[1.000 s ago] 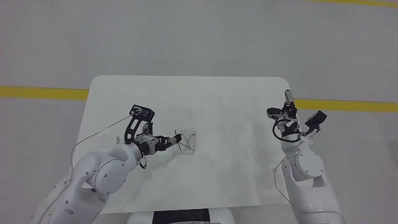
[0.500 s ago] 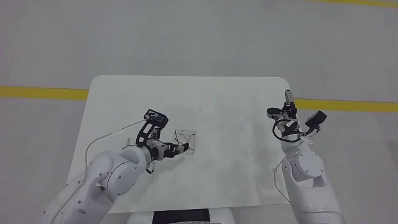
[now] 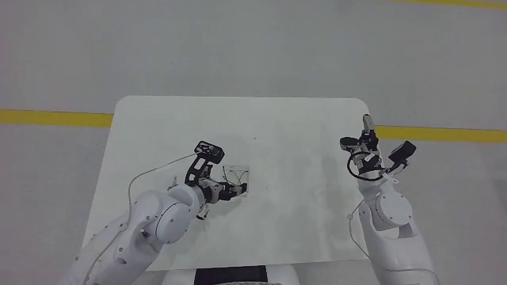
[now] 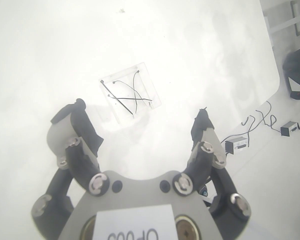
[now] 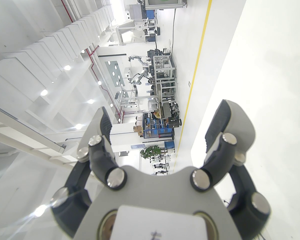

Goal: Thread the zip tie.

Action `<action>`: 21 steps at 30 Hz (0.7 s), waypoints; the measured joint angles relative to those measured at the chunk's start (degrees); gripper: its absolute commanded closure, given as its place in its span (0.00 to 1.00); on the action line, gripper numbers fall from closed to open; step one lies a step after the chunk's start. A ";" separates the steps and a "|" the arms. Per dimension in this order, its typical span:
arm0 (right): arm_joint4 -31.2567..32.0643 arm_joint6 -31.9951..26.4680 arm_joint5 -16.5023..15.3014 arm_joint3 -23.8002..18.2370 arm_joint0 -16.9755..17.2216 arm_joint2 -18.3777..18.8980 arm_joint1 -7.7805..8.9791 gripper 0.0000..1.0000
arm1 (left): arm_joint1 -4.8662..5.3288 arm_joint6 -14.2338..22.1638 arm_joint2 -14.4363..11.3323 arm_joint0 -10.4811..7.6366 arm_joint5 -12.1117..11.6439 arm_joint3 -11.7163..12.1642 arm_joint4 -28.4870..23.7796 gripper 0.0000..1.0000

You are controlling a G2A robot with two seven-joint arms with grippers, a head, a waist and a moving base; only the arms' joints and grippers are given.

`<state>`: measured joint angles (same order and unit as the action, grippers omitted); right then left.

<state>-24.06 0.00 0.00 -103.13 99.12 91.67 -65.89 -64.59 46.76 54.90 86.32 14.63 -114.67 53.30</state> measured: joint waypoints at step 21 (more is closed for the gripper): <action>0.00 0.00 0.00 0.00 0.00 0.00 0.00 0.00 | -0.20 1.20 -1.73 -0.33 1.20 -2.10 0.78 0.00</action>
<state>-24.06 0.00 0.00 -103.13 99.12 91.67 -65.89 -64.79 47.96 53.16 85.99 15.83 -116.77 54.07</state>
